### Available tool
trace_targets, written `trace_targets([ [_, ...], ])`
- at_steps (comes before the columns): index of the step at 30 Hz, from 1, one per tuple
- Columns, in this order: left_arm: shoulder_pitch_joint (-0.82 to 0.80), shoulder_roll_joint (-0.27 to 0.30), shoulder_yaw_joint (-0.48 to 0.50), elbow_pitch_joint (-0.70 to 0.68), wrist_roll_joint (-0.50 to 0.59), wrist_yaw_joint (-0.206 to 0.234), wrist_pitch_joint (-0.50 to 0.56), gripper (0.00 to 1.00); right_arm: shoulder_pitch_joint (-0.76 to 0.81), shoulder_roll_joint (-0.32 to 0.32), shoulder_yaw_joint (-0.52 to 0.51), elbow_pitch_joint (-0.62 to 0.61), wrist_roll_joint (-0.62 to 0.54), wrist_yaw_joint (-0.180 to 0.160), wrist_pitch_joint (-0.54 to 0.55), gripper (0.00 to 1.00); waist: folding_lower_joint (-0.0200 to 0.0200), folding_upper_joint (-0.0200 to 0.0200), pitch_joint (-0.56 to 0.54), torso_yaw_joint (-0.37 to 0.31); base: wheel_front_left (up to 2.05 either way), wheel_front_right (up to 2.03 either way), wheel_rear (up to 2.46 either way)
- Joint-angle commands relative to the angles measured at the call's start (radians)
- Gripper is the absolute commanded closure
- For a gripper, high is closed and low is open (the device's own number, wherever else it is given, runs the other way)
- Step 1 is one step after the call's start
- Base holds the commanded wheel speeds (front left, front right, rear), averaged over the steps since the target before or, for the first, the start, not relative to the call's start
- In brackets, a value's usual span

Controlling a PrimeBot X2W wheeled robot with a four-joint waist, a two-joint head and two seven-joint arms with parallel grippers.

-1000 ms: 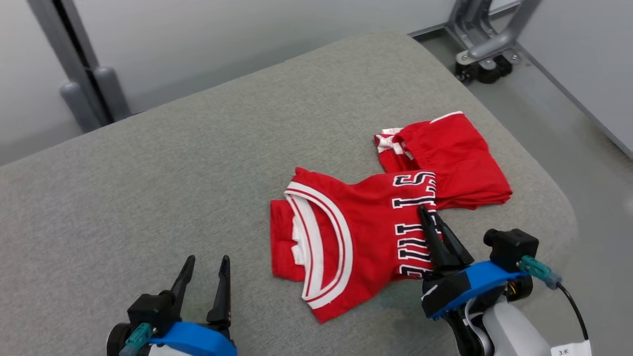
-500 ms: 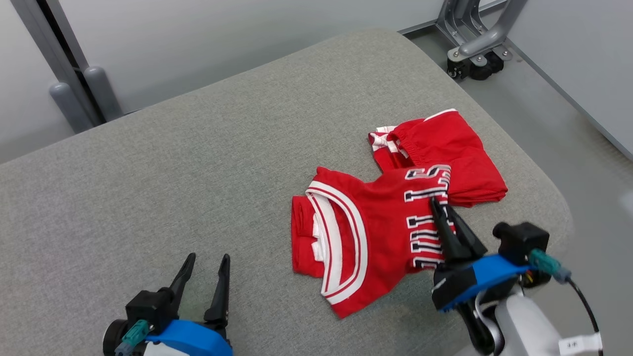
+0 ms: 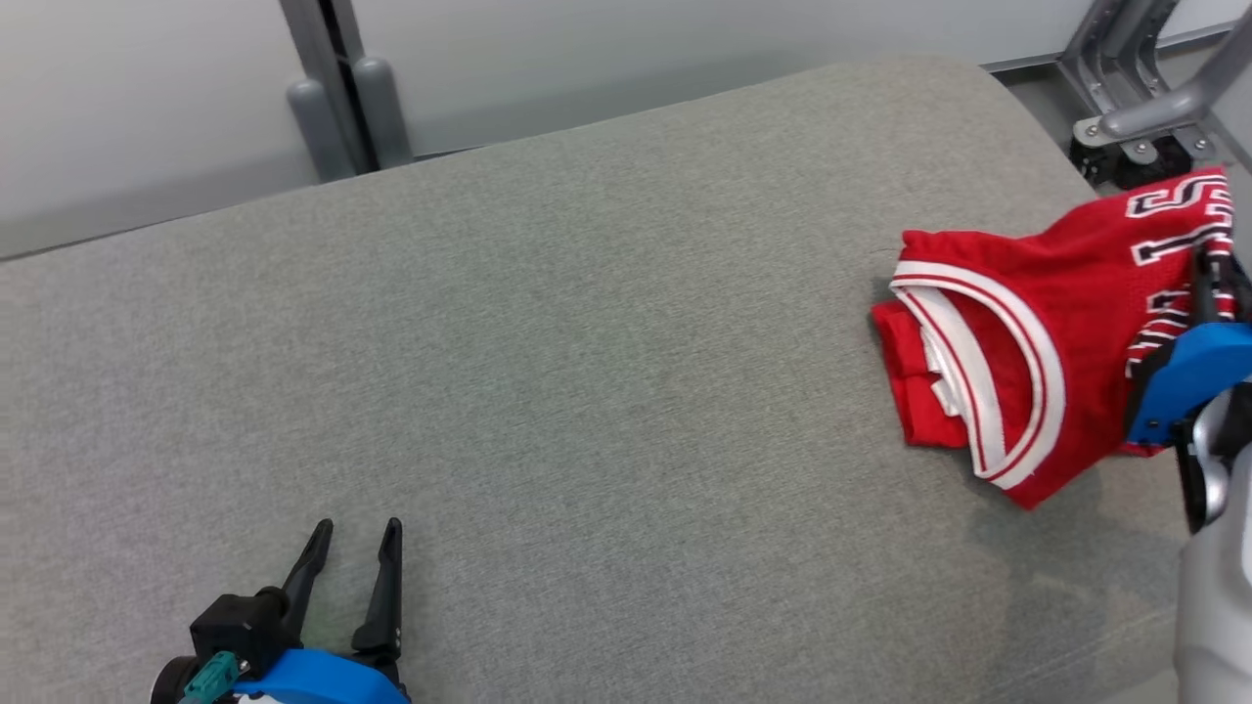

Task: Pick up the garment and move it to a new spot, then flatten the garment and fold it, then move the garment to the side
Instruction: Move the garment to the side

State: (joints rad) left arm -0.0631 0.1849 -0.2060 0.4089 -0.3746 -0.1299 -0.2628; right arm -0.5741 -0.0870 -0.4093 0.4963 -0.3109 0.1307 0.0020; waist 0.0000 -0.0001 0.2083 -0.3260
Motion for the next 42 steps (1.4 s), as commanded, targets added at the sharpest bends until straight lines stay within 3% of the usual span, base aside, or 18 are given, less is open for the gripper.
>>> trace_targets([
  [1,0.002,0.009,0.008,0.003,-0.008,-0.002,-0.002,0.0,-0.014,0.001,-0.044,-0.012,-0.05,0.0,0.016,0.87,0.0,0.0001,0.028,0.035,0.0,0.0,0.0],
  [2,0.001,0.013,0.015,0.005,-0.011,-0.002,-0.002,0.0,-0.015,0.005,-0.088,-0.018,-0.088,0.0,0.036,0.01,0.0,0.0001,0.032,0.042,0.0,0.0,0.0],
  [5,-0.006,0.016,0.027,0.006,-0.016,-0.002,-0.002,0.0,-0.027,0.027,-0.173,-0.068,-0.152,0.0,0.012,0.0,0.0,0.0001,0.035,0.064,0.0,0.0,0.0],
  [8,-0.012,0.011,0.057,0.009,-0.014,-0.002,-0.002,0.0,-0.032,0.035,-0.185,-0.081,-0.152,0.0,-0.062,0.0,0.0,0.0001,0.028,0.081,0.0,0.0,0.0],
  [16,-0.023,-0.034,0.183,0.018,0.029,-0.002,-0.002,0.0,0.02,0.036,0.015,0.033,0.088,0.0,-0.237,0.0,0.0,0.0001,-0.026,0.165,0.0,0.0,0.0],
  [25,-0.023,-0.077,0.231,0.005,0.106,-0.002,-0.002,0.0,0.203,0.034,0.234,0.008,0.339,0.0,-0.268,0.0,0.0,0.0001,-0.093,0.309,0.0,0.0,0.0],
  [33,0.008,-0.103,0.252,-0.009,0.167,-0.002,-0.002,0.0,0.35,0.034,0.289,0.0,0.414,0.0,-0.268,0.0,0.0,0.0001,-0.154,0.378,0.0,0.0,0.0],
  [42,0.046,-0.122,0.301,0.012,0.213,-0.001,-0.002,0.0,0.415,0.034,0.347,0.018,0.445,0.0,-0.268,0.0,0.0,0.0001,-0.211,0.365,0.0,0.0,0.0],
])
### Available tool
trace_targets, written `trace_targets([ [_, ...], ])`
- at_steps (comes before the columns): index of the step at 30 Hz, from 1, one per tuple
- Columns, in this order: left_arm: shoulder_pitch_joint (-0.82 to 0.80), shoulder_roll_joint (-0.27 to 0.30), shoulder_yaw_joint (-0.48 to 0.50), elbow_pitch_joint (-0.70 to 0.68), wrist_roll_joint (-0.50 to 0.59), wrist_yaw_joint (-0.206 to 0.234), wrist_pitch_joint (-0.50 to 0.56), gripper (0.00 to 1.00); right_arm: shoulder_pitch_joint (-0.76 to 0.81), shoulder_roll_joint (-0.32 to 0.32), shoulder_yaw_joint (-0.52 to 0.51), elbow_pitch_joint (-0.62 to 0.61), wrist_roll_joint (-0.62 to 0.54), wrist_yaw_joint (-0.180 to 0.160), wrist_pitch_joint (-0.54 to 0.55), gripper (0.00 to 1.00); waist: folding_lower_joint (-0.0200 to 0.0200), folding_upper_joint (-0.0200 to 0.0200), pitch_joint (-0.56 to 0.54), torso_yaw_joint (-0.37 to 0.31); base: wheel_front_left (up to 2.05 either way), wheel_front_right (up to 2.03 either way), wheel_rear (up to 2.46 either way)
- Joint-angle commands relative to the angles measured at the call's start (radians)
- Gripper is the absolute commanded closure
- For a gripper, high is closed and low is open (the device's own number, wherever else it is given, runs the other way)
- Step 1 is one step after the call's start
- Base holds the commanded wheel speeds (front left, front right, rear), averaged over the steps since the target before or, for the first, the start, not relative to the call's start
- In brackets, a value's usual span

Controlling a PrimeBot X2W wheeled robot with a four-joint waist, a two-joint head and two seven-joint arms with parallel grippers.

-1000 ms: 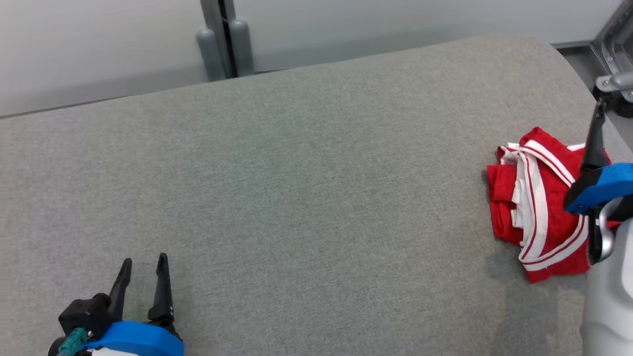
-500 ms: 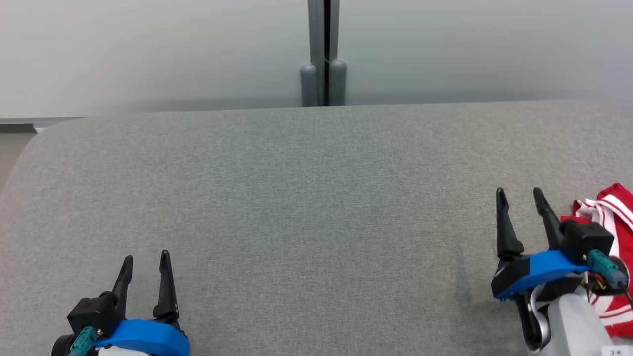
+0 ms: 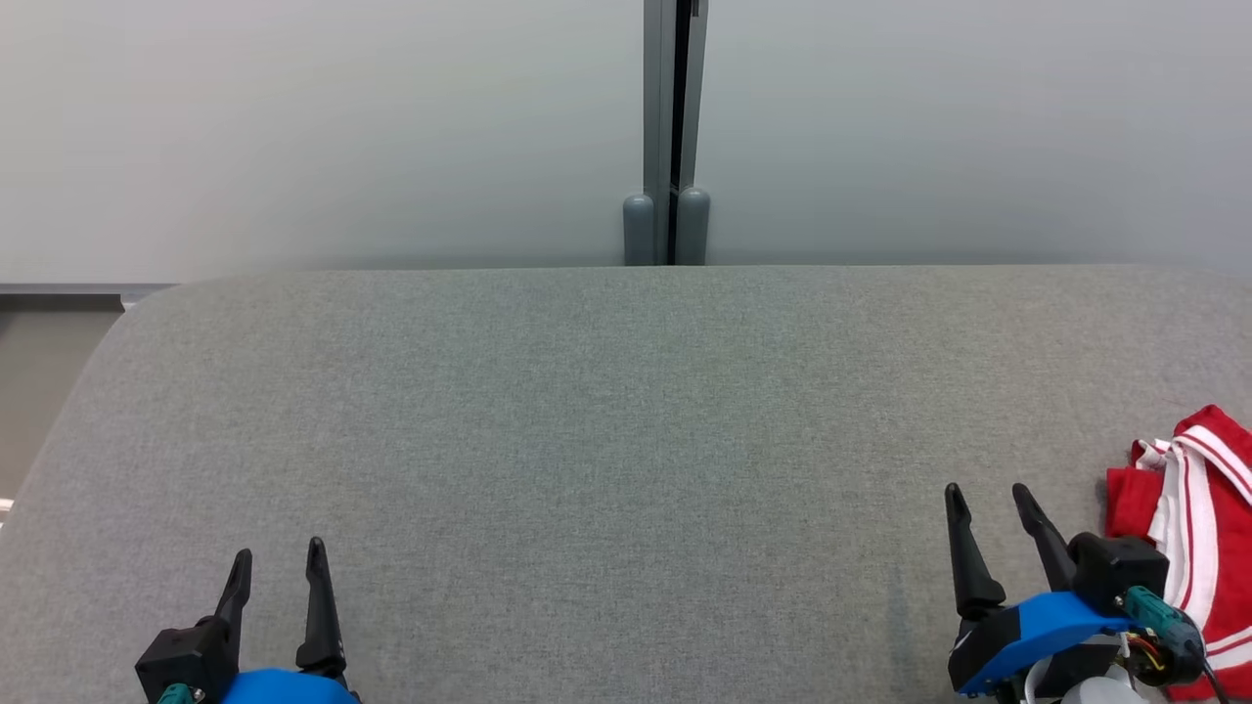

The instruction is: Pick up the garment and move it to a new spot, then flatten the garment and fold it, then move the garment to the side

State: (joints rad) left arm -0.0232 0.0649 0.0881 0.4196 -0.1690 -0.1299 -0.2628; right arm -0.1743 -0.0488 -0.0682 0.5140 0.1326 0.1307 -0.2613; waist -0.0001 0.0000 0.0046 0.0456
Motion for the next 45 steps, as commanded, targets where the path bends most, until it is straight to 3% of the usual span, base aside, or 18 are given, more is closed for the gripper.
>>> trace_targets([
  [1,0.008,-0.004,0.013,0.003,0.009,-0.001,-0.002,0.0,0.018,-0.004,0.012,0.001,0.001,0.0,-0.005,0.0,0.0001,0.0,-0.01,-0.008,0.0,0.0,0.0],
  [10,0.025,-0.012,0.01,-0.001,-0.034,-0.001,-0.002,0.0,0.033,-0.004,0.029,-0.007,0.013,0.0,-0.005,0.0,0.0001,0.0,-0.04,-0.024,0.0,0.0,0.0],
  [11,0.02,-0.011,0.012,0.0,-0.037,0.0,0.0,1.0,0.019,0.0,0.029,-0.005,0.011,0.0,0.0,1.0,0.0001,0.0,-0.04,-0.023,0.0,0.0,0.0],
  [16,0.037,-0.021,0.011,0.039,-0.046,0.0,0.007,1.0,0.04,0.006,0.027,0.033,0.014,0.0,0.008,1.0,0.0001,0.0,-0.041,-0.024,0.0,0.0,0.0],
  [45,-0.01,-0.018,0.017,-0.037,-0.527,0.0,0.135,1.0,0.048,0.003,0.002,-0.074,0.519,0.0,0.134,1.0,0.0001,0.0,-0.033,-0.028,0.0,0.0,0.0],
])
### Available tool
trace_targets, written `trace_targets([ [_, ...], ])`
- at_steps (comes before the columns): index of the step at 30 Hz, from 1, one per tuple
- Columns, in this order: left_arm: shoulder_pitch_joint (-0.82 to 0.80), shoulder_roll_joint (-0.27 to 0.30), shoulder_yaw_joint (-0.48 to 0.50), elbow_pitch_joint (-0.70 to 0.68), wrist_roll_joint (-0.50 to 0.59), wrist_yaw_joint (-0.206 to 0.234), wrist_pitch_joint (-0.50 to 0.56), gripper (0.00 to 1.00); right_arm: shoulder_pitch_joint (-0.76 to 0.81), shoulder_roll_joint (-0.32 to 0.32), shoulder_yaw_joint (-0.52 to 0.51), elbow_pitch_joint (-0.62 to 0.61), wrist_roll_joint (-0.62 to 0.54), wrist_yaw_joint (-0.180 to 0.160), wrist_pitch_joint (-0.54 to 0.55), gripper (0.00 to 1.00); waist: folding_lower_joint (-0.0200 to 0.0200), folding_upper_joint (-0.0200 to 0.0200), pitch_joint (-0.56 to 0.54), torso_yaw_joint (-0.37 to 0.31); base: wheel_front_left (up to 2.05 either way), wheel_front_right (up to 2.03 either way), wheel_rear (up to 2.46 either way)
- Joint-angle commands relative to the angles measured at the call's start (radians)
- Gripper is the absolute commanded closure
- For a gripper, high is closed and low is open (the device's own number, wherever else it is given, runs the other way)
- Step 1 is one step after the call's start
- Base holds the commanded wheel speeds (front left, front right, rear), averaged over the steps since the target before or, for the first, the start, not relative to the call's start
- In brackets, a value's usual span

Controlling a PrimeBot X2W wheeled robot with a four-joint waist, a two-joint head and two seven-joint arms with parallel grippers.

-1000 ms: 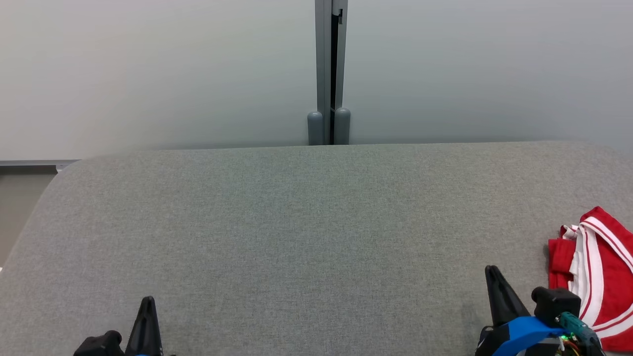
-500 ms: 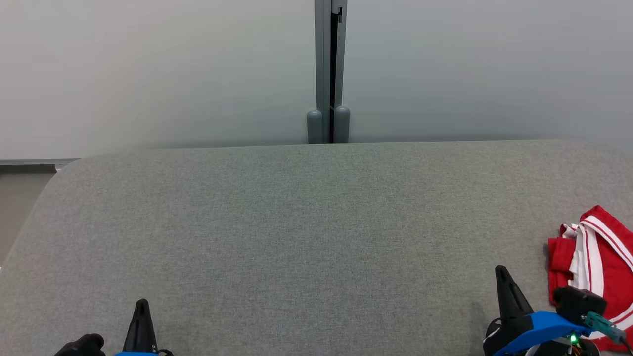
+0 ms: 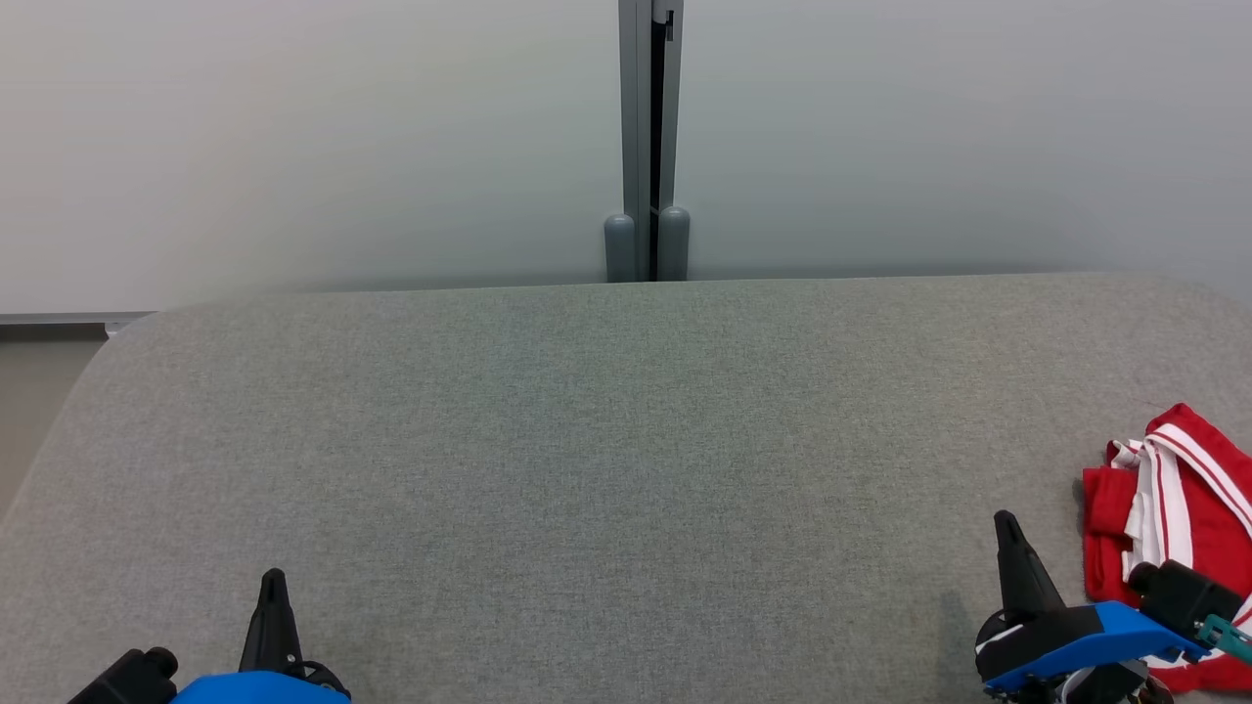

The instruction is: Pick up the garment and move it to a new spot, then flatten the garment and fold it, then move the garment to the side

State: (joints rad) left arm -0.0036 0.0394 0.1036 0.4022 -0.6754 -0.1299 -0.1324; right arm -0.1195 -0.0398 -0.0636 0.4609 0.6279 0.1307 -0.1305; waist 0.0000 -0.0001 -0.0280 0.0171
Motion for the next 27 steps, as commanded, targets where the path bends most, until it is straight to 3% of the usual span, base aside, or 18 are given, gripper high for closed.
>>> trace_targets([
  [1,-0.031,0.008,0.002,-0.021,-0.035,0.0,0.009,1.0,-0.006,-0.006,-0.004,-0.024,0.039,0.0,0.007,1.0,0.0,0.0,0.0,0.0,0.0,0.0,0.0],
  [27,-0.062,0.01,0.005,-0.074,-0.373,-0.001,0.098,1.0,0.001,-0.009,-0.022,-0.099,0.394,0.0,0.097,1.0,0.0,0.0001,0.009,-0.005,0.0,0.0,0.0],
])
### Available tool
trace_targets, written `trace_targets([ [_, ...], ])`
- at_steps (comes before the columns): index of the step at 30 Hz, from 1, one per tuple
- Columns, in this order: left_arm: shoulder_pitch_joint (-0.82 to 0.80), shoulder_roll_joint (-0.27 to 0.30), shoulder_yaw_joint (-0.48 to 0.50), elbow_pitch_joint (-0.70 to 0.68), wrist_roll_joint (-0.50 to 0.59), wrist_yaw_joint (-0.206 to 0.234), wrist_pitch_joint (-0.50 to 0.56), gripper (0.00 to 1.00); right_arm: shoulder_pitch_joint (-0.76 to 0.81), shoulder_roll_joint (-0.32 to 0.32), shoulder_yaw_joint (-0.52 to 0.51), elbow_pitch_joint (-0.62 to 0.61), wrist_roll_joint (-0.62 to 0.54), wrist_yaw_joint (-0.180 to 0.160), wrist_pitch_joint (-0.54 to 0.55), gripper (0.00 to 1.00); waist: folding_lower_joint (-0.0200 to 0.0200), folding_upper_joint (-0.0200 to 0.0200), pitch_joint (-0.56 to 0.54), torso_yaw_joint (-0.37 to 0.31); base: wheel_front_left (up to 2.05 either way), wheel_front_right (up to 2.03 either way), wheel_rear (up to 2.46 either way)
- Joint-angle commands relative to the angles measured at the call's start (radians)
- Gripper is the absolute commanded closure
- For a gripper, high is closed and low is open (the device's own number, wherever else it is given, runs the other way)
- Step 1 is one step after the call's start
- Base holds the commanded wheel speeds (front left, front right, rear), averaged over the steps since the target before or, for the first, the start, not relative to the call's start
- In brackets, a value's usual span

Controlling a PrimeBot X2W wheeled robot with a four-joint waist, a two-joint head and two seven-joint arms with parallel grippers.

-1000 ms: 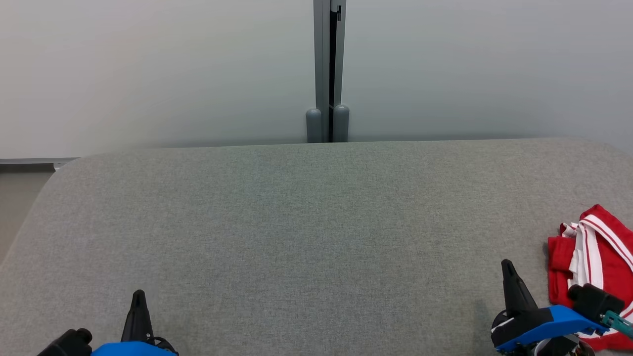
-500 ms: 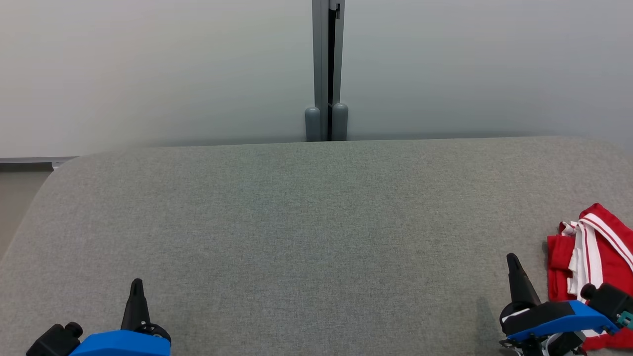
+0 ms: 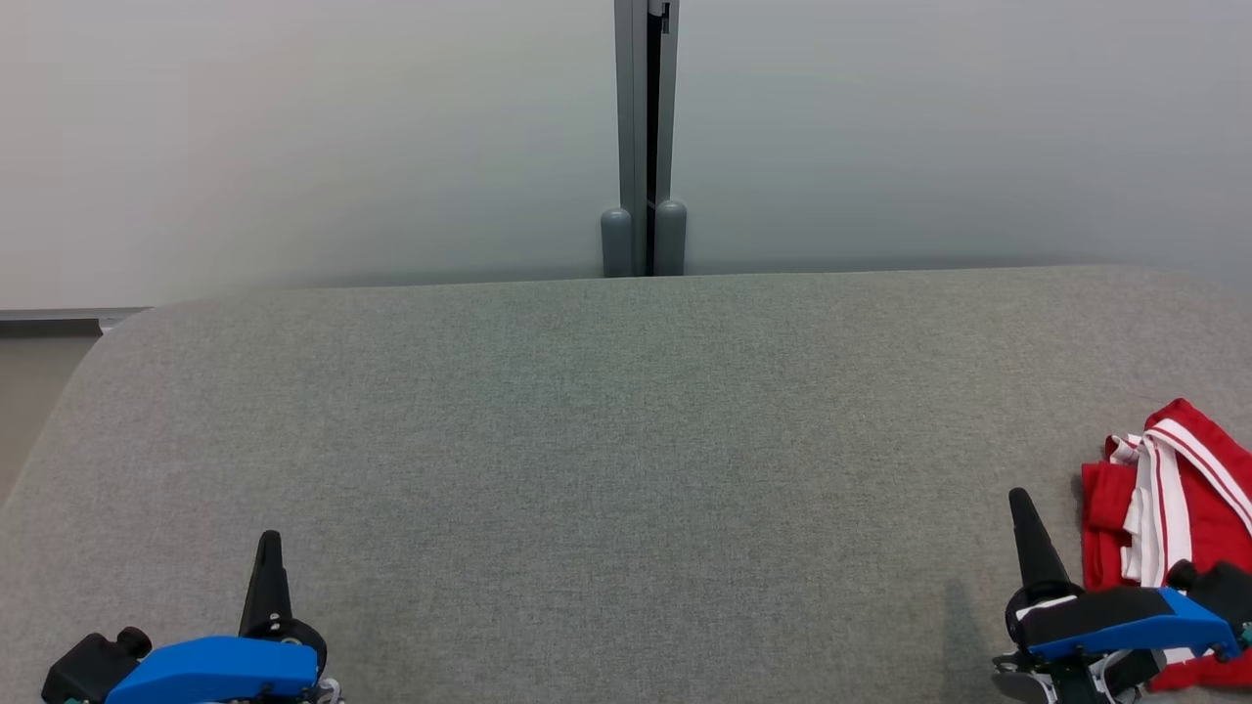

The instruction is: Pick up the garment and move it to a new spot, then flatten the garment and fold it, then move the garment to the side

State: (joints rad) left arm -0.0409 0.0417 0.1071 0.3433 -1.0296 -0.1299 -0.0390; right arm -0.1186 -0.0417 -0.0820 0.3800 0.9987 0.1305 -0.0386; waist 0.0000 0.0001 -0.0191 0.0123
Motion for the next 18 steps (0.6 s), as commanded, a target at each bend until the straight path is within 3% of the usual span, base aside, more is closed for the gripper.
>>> trace_targets([
  [1,-0.026,0.008,0.002,-0.017,-0.03,-0.001,0.008,1.0,0.0,-0.007,-0.004,-0.02,0.035,0.0,0.008,1.0,0.0,-0.0001,0.0,0.0,0.0,0.0,0.0],
  [18,-0.041,0.009,0.004,-0.044,-0.2,-0.001,0.054,1.0,0.005,-0.009,-0.013,-0.057,0.214,0.0,0.054,1.0,0.0,-0.0001,0.006,-0.003,0.0,0.0,0.0],
])
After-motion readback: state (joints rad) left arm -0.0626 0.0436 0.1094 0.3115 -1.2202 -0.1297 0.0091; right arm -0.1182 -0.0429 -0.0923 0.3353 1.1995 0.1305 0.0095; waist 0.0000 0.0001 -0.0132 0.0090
